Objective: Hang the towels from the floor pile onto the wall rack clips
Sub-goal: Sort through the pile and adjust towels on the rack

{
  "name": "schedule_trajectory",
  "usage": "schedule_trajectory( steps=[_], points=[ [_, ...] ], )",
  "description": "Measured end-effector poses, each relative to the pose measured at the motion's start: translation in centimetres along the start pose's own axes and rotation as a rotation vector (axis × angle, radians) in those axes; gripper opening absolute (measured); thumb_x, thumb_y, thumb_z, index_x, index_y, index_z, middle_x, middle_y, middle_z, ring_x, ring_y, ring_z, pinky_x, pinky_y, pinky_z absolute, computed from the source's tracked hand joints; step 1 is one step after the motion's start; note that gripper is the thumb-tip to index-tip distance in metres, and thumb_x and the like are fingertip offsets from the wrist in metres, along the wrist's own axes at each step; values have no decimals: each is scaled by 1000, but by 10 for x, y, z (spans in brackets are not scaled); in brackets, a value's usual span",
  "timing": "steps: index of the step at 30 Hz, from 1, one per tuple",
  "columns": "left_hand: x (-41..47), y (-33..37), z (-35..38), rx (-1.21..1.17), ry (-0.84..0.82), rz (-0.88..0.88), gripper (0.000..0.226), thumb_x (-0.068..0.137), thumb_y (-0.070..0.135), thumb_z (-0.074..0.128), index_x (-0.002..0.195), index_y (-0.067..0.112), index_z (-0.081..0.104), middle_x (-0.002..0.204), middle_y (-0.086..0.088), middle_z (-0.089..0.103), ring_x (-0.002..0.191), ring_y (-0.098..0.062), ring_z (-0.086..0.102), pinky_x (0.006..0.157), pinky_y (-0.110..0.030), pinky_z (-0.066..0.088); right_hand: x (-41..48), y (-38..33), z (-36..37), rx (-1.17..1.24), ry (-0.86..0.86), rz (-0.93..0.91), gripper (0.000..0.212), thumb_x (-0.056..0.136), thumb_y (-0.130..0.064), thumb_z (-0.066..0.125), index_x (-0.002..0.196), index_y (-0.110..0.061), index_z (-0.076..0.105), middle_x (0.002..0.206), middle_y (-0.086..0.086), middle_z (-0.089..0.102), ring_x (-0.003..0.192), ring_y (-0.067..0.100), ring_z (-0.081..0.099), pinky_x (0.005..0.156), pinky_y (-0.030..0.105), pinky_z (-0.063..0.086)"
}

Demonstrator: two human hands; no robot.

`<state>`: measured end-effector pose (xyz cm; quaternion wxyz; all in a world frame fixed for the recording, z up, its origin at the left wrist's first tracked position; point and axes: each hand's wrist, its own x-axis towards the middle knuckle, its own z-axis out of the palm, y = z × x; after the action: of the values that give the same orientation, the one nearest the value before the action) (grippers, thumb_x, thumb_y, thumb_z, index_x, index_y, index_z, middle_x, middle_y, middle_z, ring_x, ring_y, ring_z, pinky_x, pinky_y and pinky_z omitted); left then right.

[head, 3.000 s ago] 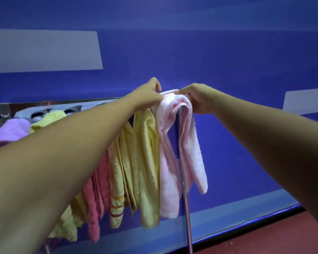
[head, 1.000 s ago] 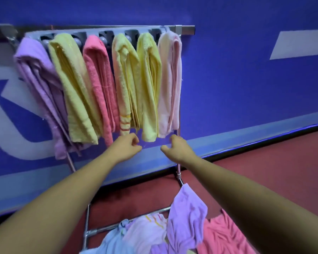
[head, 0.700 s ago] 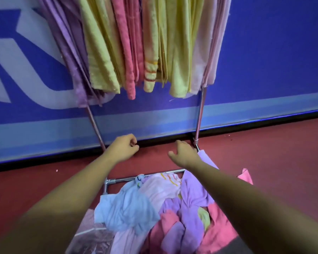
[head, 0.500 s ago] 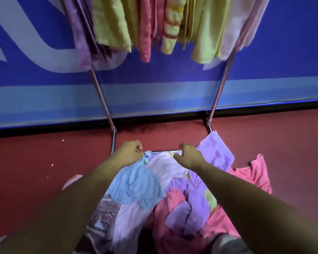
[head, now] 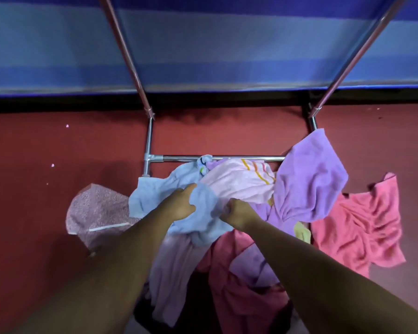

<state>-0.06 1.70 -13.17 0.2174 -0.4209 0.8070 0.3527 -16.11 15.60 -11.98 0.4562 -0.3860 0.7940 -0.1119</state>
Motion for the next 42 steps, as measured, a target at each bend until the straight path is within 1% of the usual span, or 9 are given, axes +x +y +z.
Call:
schedule_trajectory(
  steps=[4,7,11,16,23,28,33,37,42],
  points=[
    [21,-14,34,65,-75,-69,64,94,20,51,150,39,29,151,-8,34,131,-32,45,107,-39,39,15,14,35,140,-74,90,20,85,-19,71,69,-19,59,64,-3,59,53,1,53,59,26,49],
    [29,-18,46,103,30,-89,43,88,14,55,128,32,56,122,-8,38,114,-34,54,93,-34,44,21,13,45,181,-76,135,13,85,-12,68,72,-9,65,66,5,59,51,6,50,49,20,40],
    [34,-20,34,-44,258,68,13,83,9,69,95,13,74,94,-12,53,98,-33,60,78,-27,39,29,-5,32,455,6,142,12,86,-11,71,77,-3,70,71,5,62,66,14,56,60,23,43],
    [11,16,-24,-467,379,10,14,85,11,73,76,14,63,68,0,55,65,-16,50,57,-23,32,16,-41,-16,790,-45,90,13,91,-15,67,99,-5,69,84,8,67,73,20,64,74,38,59],
    [-58,58,-126,-700,485,128,18,92,9,65,75,13,59,58,-3,52,42,-1,45,47,-18,40,-48,-123,-117,788,114,-196,7,90,-11,67,90,-8,73,80,9,70,72,22,66,74,39,58],
    [-138,106,-194,-732,507,269,22,90,5,66,72,15,59,65,-8,55,58,-17,51,55,-21,43,-133,-180,-172,773,186,-426,12,88,-8,64,95,-2,72,86,15,67,81,26,63,80,45,56],
    [-236,138,-216,-769,543,461,15,92,6,63,81,15,61,70,-4,58,57,-8,55,60,-21,45,-210,-197,-192,863,185,-538,8,88,-10,64,82,-10,69,78,12,64,74,22,61,74,38,50],
    [-275,147,-197,-875,433,610,8,92,19,63,99,21,60,85,7,63,80,-8,62,77,-22,51,-240,-199,-190,961,128,-558,21,94,-3,56,79,-5,70,77,13,70,69,21,67,66,30,57],
    [-271,139,-170,-449,458,612,31,81,37,70,96,10,67,86,-3,69,79,-18,67,79,-37,51,-253,-191,-183,1016,18,-537,10,96,-3,57,86,0,56,77,19,68,73,29,70,75,35,58]
  ],
)
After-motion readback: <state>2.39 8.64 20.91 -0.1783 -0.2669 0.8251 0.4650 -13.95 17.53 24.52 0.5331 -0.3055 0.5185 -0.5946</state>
